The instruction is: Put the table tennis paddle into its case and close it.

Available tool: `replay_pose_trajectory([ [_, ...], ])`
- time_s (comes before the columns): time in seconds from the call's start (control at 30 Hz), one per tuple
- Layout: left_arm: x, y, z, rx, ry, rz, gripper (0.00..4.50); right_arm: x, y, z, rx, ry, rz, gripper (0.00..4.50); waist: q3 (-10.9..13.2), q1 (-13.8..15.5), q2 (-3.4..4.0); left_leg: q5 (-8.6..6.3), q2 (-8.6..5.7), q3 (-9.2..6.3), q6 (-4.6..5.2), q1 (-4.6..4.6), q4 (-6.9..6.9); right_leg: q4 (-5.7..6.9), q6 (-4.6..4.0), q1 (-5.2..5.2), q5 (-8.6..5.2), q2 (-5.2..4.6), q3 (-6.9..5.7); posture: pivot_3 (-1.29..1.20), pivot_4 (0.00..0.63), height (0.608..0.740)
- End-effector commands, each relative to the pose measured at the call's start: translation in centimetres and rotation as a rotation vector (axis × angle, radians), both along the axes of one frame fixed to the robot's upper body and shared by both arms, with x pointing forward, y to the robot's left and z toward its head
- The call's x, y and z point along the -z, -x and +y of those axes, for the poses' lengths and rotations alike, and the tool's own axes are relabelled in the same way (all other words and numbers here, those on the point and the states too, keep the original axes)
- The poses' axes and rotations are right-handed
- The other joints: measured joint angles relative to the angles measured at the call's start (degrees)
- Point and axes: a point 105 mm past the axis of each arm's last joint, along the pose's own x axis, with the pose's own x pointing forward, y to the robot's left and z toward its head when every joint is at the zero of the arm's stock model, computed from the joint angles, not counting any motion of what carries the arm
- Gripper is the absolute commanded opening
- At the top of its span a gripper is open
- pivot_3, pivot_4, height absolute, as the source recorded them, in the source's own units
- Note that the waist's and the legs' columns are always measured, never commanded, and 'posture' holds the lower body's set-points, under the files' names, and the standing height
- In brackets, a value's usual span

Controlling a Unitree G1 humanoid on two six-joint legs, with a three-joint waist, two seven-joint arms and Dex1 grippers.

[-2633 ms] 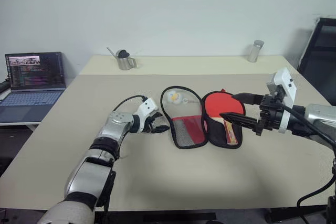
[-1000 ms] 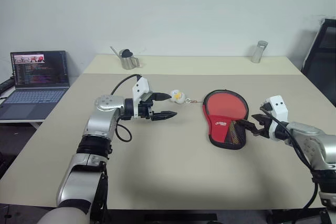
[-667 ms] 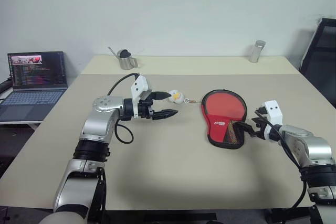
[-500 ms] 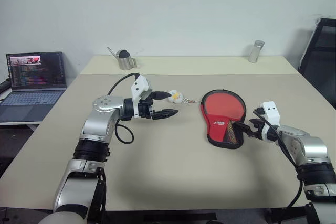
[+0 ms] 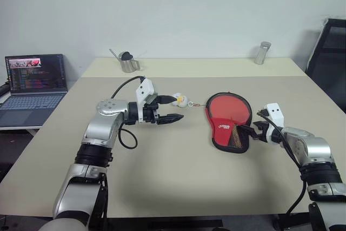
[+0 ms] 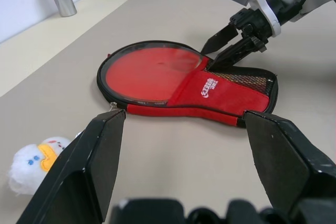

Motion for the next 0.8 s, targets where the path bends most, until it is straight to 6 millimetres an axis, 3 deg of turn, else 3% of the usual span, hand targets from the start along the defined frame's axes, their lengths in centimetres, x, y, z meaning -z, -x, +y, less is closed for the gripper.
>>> replay_pose_trajectory([
  [0.03, -1.6, 0.3, -0.1, 0.014, 0.006, -0.063, 3.91, 1.2, 0.4, 1.1, -0.035, 0.005, 0.047, 4.3, -0.01, 0.0, -0.01, 0.0, 0.0, 0.0, 0.0, 0.0, 0.0, 0.0, 0.0, 0.0, 0.0, 0.0, 0.0, 0.0, 0.15, 0.74],
  [0.1, -1.6, 0.3, -0.1, 0.013, 0.005, -0.063, 3.91, 1.6, 0.4, 1.3, -0.036, 0.004, 0.055, 3.92, -0.04, -0.05, -0.03, 0.0, 0.0, 0.0, 0.0, 0.01, 0.0, 0.0, 0.0, 0.0, 0.0, 0.0, 0.01, 0.0, 0.15, 0.74],
  [0.33, -1.2, 0.4, 0.7, -0.007, -0.005, -0.052, 3.91, 2.0, 0.4, 2.6, -0.058, -0.003, 0.067, 1.64, -0.15, -1.07, -0.13, 0.0, 0.01, 0.01, 0.0, 0.12, 0.01, 0.02, 0.01, 0.1, 0.05, 0.0, 0.03, 0.0, 0.15, 0.74],
  [0.53, -0.1, 0.9, 3.1, -0.048, -0.048, -0.013, 3.91, 2.0, 0.2, 3.9, -0.083, -0.018, 0.065, 0.02, -0.21, -1.53, -0.16, 0.0, 0.07, 0.08, 0.0, 0.2, 0.0, 0.05, -0.01, 0.1, 0.06, 0.04, 0.12, 0.0, 0.15, 0.74],
  [0.67, 0.4, 1.6, 5.6, -0.084, -0.077, 0.019, 3.91, 0.9, -0.2, 5.6, -0.126, -0.03, 0.027, 0.02, -0.22, -1.86, -0.17, 0.0, 0.13, 0.12, 0.0, 0.25, -0.03, 0.06, -0.02, 0.1, 0.06, 0.08, 0.16, 0.0, 0.15, 0.74],
  [0.8, 0.8, 3.0, 6.8, -0.065, -0.08, 0.063, 3.91, -0.7, -0.5, 8.1, -0.198, -0.055, -0.015, 0.02, -0.22, -2.48, -0.17, 0.0, 0.16, 0.16, 0.0, 0.26, -0.05, 0.06, -0.04, 0.08, 0.08, 0.1, 0.2, 0.0, 0.15, 0.74],
])
